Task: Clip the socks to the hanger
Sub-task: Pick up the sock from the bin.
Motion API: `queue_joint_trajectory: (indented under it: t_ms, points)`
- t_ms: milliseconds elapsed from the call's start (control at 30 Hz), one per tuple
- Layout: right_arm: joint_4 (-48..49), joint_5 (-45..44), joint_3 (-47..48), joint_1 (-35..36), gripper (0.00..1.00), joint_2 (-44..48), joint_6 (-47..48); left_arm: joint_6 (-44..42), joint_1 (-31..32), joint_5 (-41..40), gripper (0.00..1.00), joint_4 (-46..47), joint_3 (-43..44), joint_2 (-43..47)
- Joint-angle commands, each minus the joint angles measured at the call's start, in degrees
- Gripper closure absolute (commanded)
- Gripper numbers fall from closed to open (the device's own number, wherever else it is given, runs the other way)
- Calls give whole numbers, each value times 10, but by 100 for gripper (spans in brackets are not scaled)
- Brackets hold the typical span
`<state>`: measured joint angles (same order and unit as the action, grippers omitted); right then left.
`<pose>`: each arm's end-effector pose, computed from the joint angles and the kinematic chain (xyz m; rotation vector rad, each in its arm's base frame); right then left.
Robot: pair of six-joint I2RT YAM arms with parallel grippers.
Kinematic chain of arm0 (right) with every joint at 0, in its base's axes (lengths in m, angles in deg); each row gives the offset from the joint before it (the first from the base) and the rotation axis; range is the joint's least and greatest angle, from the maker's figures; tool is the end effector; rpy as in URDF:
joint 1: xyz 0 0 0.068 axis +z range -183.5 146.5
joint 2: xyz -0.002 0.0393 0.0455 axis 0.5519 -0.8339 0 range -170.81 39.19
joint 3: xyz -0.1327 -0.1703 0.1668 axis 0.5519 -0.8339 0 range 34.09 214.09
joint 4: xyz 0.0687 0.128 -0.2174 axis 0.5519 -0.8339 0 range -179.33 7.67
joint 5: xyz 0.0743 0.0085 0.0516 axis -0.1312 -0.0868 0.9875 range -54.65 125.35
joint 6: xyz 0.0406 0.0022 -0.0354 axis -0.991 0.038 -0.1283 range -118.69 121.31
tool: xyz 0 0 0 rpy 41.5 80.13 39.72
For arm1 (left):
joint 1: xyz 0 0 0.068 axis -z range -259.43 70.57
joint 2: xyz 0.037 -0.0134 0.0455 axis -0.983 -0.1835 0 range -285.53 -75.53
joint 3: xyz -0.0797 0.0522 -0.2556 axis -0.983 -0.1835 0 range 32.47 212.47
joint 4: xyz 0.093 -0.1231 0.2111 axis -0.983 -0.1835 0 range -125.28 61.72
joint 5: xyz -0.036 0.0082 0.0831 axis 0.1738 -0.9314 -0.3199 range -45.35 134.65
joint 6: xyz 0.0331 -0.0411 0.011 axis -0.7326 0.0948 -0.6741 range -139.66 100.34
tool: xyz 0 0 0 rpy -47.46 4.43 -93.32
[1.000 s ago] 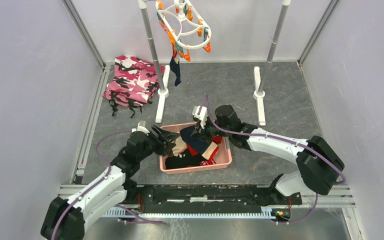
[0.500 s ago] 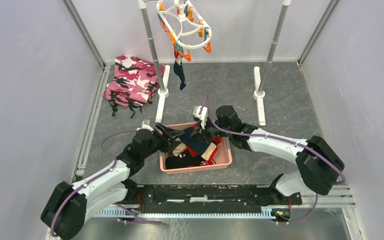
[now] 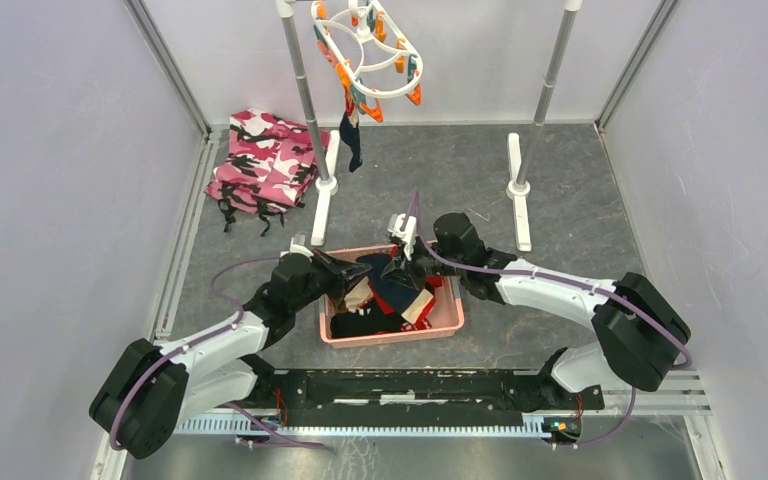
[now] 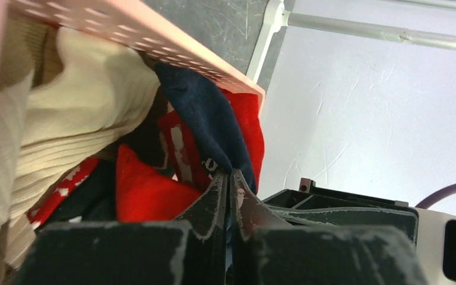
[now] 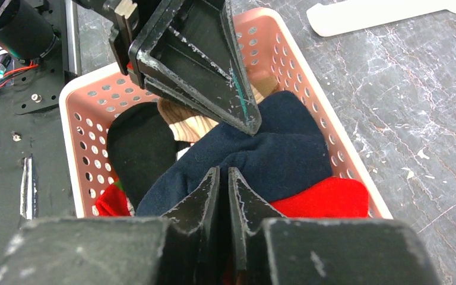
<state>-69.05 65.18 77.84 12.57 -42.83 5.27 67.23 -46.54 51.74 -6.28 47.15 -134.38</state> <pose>0.2008 0.2340 0.2260 -1.1850 1.7150 0.9812 0.1674 -0.1134 0.1704 -0.9475 2.0680 -1.3927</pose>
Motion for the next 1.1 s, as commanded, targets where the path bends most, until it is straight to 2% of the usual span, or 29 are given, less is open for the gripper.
queue_joint_trajectory:
  t_ms: [0, 167, 233, 367, 467, 567, 767, 933, 1067]
  points:
    - [24, 8, -11, -1, 80, 31, -6, -75, 3, 19, 98, 74, 32, -5]
    - [-14, -29, -22, -3, 54, 72, 20, -241, 3, 9, 98, 45, 46, 66]
    - [-26, -43, -26, -6, 48, 95, 29, -332, 3, 15, 98, 38, 47, 111]
    - [-43, -53, -29, -10, 42, 136, 50, -492, 3, 42, 98, 24, 45, 188]
    - [-45, -45, -34, -11, 39, 163, 67, -542, 3, 50, 98, 19, 45, 225]
    - [-33, -20, -45, -9, 38, 185, 80, -533, 3, 53, 98, 26, 53, 233]
    - [18, 19, -70, -5, 38, 200, 82, -434, 3, 50, 98, 104, 64, 221]
    - [64, 5, -77, 12, 38, 185, 73, -363, 3, 7, 98, 127, 95, 214]
    - [132, -29, -89, 15, 38, 173, 57, -341, 3, 14, 98, 147, 130, 196]
